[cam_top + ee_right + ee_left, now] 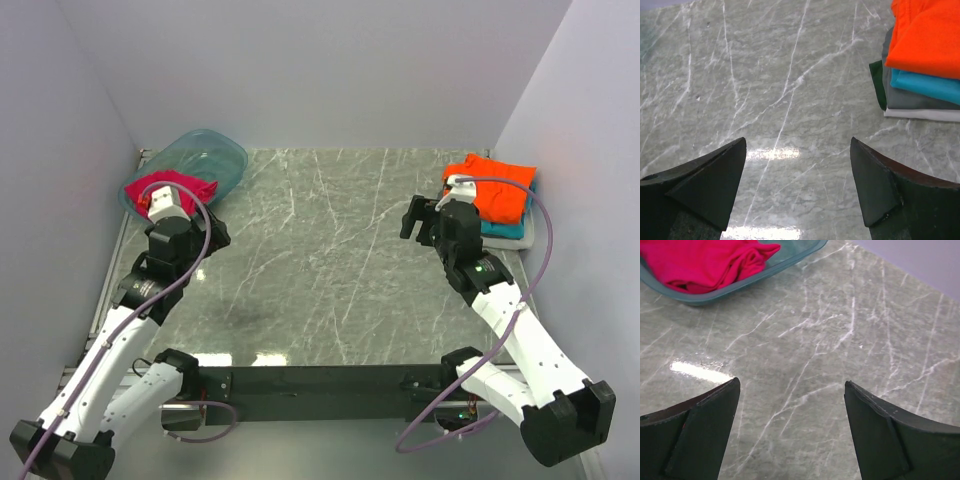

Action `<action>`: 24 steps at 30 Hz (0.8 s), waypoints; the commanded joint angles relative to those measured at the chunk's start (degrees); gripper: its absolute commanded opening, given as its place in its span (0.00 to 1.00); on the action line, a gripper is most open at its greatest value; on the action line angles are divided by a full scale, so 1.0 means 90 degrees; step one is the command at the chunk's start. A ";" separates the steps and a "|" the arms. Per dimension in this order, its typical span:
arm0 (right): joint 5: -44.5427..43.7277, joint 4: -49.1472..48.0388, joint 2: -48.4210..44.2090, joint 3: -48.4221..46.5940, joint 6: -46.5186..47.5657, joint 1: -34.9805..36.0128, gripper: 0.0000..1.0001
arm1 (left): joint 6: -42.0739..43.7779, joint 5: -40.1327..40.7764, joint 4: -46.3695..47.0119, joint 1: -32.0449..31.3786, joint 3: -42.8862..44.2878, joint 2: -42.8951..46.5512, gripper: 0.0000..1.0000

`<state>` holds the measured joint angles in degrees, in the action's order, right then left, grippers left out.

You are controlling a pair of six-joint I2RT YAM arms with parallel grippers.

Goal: Fold and stack the t-shirts
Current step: Grab the tshirt from the pile

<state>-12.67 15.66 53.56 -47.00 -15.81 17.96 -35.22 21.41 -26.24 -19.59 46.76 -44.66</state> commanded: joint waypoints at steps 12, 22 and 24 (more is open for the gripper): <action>-0.0155 -0.0246 -0.0053 0.0183 -0.0020 -0.0052 0.91 | 0.0124 0.0357 0.0669 0.0379 0.0594 -0.1110 0.99; -0.0019 -0.0324 -0.0170 0.0320 -0.0030 -0.0052 0.91 | 0.0544 0.0053 0.1548 0.2127 0.1863 -0.4000 0.96; 0.0011 -0.0343 -0.0199 0.0349 -0.0030 -0.0071 0.91 | 0.0690 0.0111 0.1539 0.2158 0.2332 -0.4681 0.95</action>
<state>-12.58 15.05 53.34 -44.49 -15.81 17.96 -32.08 21.15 -16.29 -0.91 62.02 -80.82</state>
